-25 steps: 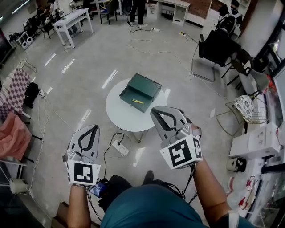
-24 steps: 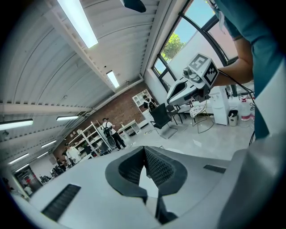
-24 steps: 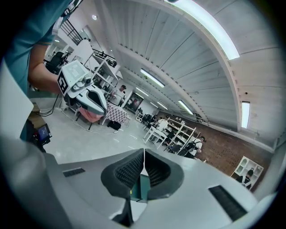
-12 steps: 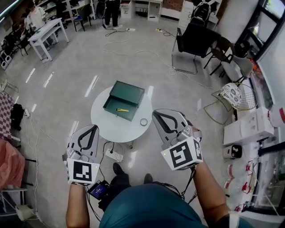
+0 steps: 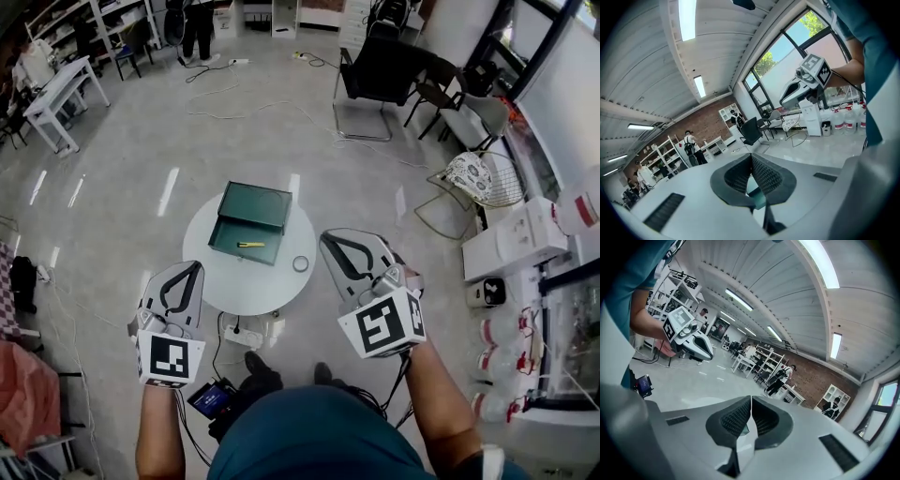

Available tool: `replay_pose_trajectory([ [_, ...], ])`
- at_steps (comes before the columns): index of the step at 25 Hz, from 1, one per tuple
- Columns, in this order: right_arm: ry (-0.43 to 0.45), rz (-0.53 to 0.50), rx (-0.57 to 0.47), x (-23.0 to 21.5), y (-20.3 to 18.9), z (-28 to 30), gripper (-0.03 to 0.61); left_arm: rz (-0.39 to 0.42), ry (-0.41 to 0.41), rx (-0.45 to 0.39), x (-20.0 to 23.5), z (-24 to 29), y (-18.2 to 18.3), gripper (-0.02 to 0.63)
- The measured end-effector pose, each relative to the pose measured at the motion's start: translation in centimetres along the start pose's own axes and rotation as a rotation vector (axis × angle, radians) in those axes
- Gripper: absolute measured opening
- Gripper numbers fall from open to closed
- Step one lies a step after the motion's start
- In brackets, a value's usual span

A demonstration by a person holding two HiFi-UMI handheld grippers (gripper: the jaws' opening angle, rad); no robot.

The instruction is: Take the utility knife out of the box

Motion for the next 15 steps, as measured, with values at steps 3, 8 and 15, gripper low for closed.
replay_pose_trajectory([
  [3,-0.014,0.005,0.016,0.4,0.3,1.4,0.038,0.008,-0.025,-0.005,1.4,0.3,-1.2,0.018],
  [8,-0.042,0.007,0.02,0.9,1.9,3.7,0.038,0.017,-0.037,-0.021,4.6,0.1,-2.4,0.018],
  [15,-0.038,0.016,0.015,1.5,2.9,5.8,0.038,0.012,-0.027,-0.01,7.3,-0.3,-4.4,0.018],
])
Point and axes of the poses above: the fingertips, and each gripper's own axes: z forward along the fingers, x to its left, y out of its top, the point moved 7 cm from there along -z, backward along the fingers, and after that the axes turned 9 degrees about -x, right-handed, at the moved point
